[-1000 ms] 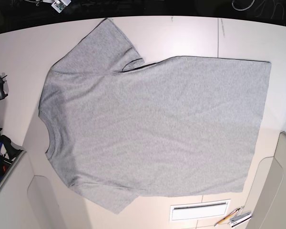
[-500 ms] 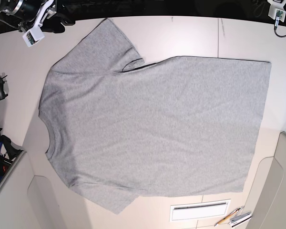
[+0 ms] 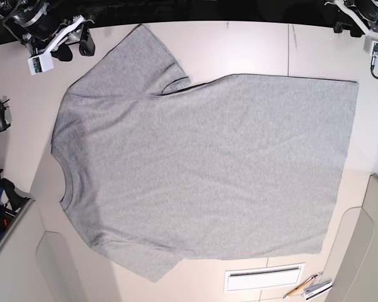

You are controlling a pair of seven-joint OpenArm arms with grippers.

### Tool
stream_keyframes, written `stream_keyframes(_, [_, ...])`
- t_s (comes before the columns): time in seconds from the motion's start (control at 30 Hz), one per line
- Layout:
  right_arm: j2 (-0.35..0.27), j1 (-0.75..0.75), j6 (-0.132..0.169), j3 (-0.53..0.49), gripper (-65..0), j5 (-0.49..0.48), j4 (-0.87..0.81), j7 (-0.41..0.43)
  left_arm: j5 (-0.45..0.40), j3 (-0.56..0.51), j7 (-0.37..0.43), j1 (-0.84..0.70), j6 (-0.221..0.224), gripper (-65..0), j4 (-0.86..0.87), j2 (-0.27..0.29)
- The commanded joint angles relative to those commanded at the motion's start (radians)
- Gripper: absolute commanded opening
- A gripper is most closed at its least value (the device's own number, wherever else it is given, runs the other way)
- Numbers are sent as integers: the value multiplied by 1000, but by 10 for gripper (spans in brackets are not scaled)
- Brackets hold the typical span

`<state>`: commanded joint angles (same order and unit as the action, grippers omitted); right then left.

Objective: Fold the T-shirt properly
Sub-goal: 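Move both arms from rest toward the shirt's shoulder corners, then grasp the shirt's shoulder and hem corners with both grippers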

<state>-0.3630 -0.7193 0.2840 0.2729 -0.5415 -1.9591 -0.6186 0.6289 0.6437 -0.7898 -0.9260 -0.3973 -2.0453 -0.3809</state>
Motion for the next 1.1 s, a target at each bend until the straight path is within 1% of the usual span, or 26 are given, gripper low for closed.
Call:
stream_keyframes(0.1, [1, 49, 2, 0, -305, -32, 80, -15, 17, 0, 0, 44, 0, -315, 17, -37])
stream_keyframes(0.2, [1, 89, 41, 0, -305, -87, 159, -27, 26, 0, 0, 99, 0, -314, 81, -72])
stream_keyframes(0.27, [7, 105, 85, -1, -305, -114, 192, -37, 27, 0, 0, 150, 0, -314, 150, -99])
stream_keyframes(0.3, [17, 113, 100, -2, -305, -114, 196, -41, 27, 0, 0, 185, 0, -314, 202, -119])
stream_keyframes(0.33, [23, 113, 110, -5, -305, -117, 196, -41, 27, 0, 0, 212, -1, -314, 240, -136])
stream_keyframes(0.4, [37, 116, 121, -10, -305, -125, 196, -41, 63, 0, -1, 263, -14, -314, 310, -167])
stream_keyframes(0.47, [48, 118, 124, -23, -305, -125, 196, -41, 115, 0, -10, 307, -19, -314, 370, -192])
stream_keyframes(0.53, [53, 118, 124, -44, -305, -124, 196, -41, 157, 0, -20, 348, -46, -310, 425, -206])
stream_keyframes(0.6, [65, 118, 124, -58, -305, -123, 196, -40, 196, -2, -23, 387, -69, -247, 480, -212])
stream_keyframes(0.63, [73, 118, 124, -64, -305, -123, 196, -40, 209, -3, -24, 405, -72, -233, 506, -214])
stream_keyframes(0.77, [101, 130, 124, -69, -305, -116, 196, -40, 257, -4, -27, 442, -102, -233, 558, -218])
stream_keyframes(0.83, [100, 143, 124, -69, -305, -116, 196, -39, 276, -8, -26, 450, -105, -233, 569, -218])
stream_keyframes(0.9, [100, 152, 124, -69, -305, -116, 196, -39, 277, -26, -27, 462, -105, -233, 579, -218])
stream_keyframes(1.0, [103, 161, 124, -69, -305, -116, 196, -37, 281, -88, -26, 464, -105, -233, 579, -217])
stream_keyframes(1.1, [129, 165, 124, -69, -305, -113, 196, -37, 278, -143, -5, 470, -105, -233, 579, -217])
